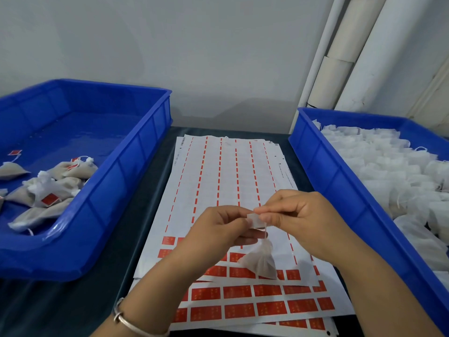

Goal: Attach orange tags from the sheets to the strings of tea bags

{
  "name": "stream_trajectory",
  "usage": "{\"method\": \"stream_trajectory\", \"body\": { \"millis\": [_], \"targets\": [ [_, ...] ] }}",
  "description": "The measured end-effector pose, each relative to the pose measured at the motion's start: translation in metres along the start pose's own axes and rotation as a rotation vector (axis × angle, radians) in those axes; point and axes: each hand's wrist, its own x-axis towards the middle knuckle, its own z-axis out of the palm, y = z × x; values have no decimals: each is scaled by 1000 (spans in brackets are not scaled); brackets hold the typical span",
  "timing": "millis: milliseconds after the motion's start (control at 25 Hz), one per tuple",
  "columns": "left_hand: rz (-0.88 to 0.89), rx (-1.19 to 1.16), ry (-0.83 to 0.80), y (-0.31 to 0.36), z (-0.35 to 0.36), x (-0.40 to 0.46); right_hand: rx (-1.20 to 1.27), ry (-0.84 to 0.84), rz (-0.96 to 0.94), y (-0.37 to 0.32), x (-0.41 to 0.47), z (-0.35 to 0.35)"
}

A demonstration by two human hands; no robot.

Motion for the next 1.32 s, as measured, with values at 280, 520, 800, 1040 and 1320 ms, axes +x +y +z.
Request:
{"method": "stream_trajectory", "body": {
  "millis": [280, 520, 800, 1040, 1320],
  "targets": [
    [-19, 1, -22, 6, 3, 1, -6, 58, -2, 8, 3, -1],
    [-58, 33, -79, 8, 5, -1, 11, 116, -4, 10, 5, -2],
    [-92, -10, -33, 8, 8, 1, 108, 227, -9, 17, -1, -9],
    [-92, -4, -33, 6, 7, 2, -158, 169, -9, 13, -12, -8],
    [-60, 22, 30, 3, 6, 3, -316, 329, 165, 17, -31, 35]
  ]
}}
